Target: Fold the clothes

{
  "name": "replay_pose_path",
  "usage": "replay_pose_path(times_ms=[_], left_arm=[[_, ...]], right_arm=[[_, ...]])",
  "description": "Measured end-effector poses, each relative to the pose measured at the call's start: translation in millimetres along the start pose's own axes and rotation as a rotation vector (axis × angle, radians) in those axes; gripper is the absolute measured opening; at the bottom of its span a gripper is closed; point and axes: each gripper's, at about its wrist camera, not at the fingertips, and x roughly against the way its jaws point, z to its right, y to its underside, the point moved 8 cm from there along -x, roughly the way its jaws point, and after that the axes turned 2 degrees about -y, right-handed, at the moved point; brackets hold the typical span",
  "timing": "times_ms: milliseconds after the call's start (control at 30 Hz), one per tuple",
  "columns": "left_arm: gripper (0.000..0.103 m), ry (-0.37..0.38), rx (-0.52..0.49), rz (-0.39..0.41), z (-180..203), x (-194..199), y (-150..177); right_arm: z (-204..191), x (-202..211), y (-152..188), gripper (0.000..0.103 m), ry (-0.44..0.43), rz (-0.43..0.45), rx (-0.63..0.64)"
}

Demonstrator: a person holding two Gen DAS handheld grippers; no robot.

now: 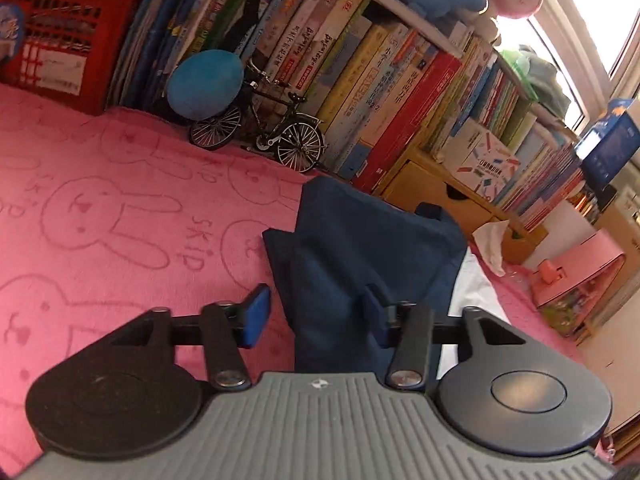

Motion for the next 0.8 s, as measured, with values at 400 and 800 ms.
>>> replay_pose_path(times_ms=[400,800], left_arm=[[0.011,-0.111,0.125,0.056,-34.4,-24.4,-46.2],[0.044,-0.056,0.021,0.221,-2.4,42.4,-39.0]], right_arm=[[11.9,0.5,14.1,0.071,-0.074,0.011,-0.05],[-21.5,33.7,29.0,0.086,-0.342,-0.006,0.033]])
